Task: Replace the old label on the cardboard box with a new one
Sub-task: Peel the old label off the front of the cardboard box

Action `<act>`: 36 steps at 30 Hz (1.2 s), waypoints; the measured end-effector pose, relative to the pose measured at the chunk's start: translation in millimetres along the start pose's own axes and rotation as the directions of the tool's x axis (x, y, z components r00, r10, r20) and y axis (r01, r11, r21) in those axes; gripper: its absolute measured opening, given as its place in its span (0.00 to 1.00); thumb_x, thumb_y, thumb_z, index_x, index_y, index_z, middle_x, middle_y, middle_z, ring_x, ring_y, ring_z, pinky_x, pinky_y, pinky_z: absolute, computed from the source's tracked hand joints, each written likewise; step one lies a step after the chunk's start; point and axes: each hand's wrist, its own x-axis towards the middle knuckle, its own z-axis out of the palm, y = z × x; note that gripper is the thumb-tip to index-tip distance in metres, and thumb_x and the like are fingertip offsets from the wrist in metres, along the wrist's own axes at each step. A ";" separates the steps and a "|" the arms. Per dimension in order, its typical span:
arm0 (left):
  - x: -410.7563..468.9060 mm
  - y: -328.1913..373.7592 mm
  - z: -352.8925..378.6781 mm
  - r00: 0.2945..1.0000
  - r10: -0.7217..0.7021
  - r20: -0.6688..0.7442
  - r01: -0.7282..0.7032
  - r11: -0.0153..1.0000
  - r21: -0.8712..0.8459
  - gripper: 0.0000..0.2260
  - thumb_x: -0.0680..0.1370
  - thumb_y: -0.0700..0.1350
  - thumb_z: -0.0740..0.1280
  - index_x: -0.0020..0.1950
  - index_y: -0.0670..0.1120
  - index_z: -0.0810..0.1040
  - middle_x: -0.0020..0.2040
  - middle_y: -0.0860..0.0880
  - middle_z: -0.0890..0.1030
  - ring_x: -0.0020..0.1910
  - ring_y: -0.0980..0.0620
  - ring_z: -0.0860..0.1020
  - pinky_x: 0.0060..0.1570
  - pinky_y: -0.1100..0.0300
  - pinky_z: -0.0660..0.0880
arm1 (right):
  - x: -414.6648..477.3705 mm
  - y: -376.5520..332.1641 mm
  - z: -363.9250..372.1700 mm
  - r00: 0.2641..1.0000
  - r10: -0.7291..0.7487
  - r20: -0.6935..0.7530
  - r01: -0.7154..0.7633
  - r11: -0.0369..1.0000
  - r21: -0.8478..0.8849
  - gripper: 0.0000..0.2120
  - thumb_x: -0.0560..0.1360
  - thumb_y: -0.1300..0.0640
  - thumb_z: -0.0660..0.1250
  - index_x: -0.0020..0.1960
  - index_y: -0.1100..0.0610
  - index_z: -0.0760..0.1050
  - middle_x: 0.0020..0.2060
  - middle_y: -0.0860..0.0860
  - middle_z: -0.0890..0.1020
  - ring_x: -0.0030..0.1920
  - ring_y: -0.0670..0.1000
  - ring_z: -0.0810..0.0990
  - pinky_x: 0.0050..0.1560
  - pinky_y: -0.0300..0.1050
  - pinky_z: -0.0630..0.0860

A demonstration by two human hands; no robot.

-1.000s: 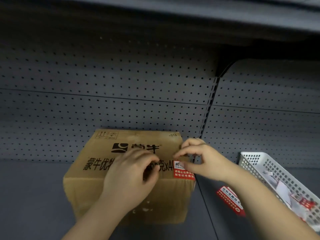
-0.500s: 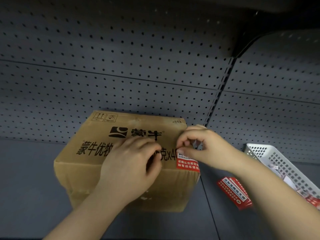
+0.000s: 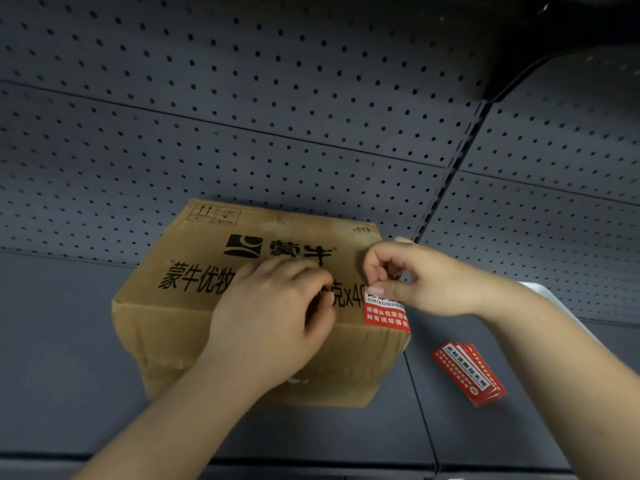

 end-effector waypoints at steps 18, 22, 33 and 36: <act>-0.7 1.4 -0.1 1.000 -0.008 -0.010 0.007 1.000 -0.012 0.12 0.73 0.52 0.61 0.49 0.51 0.82 0.50 0.53 0.84 0.51 0.51 0.80 0.50 0.54 0.72 | 10.5 -3.7 6.6 0.997 -0.071 0.006 0.070 0.965 -0.252 0.09 0.76 0.57 0.66 0.40 0.48 0.70 0.37 0.42 0.73 0.42 0.41 0.70 0.44 0.34 0.67; -0.4 1.0 -0.8 1.000 -0.013 -0.008 0.013 1.000 -0.017 0.12 0.73 0.52 0.60 0.50 0.52 0.82 0.51 0.54 0.84 0.52 0.51 0.79 0.50 0.54 0.72 | 8.0 2.1 10.2 0.994 -0.113 0.003 0.110 0.956 -0.272 0.12 0.78 0.56 0.61 0.40 0.43 0.64 0.39 0.40 0.69 0.46 0.38 0.67 0.50 0.34 0.65; -0.7 1.2 -1.1 1.000 -0.026 -0.009 0.025 0.999 -0.036 0.12 0.73 0.53 0.61 0.50 0.53 0.82 0.51 0.55 0.84 0.52 0.52 0.79 0.52 0.53 0.72 | -21.9 31.0 20.6 0.948 -0.096 -0.303 0.195 0.928 0.318 0.16 0.71 0.46 0.69 0.56 0.49 0.74 0.51 0.46 0.79 0.53 0.52 0.76 0.54 0.48 0.74; -0.2 2.0 -1.4 1.000 -0.027 -0.010 0.027 0.999 -0.028 0.12 0.73 0.52 0.62 0.50 0.53 0.82 0.50 0.55 0.84 0.51 0.51 0.80 0.51 0.53 0.72 | -18.1 33.2 29.1 0.956 -0.087 -0.281 0.175 0.936 0.305 0.22 0.69 0.46 0.70 0.62 0.47 0.76 0.64 0.45 0.76 0.66 0.49 0.71 0.66 0.50 0.68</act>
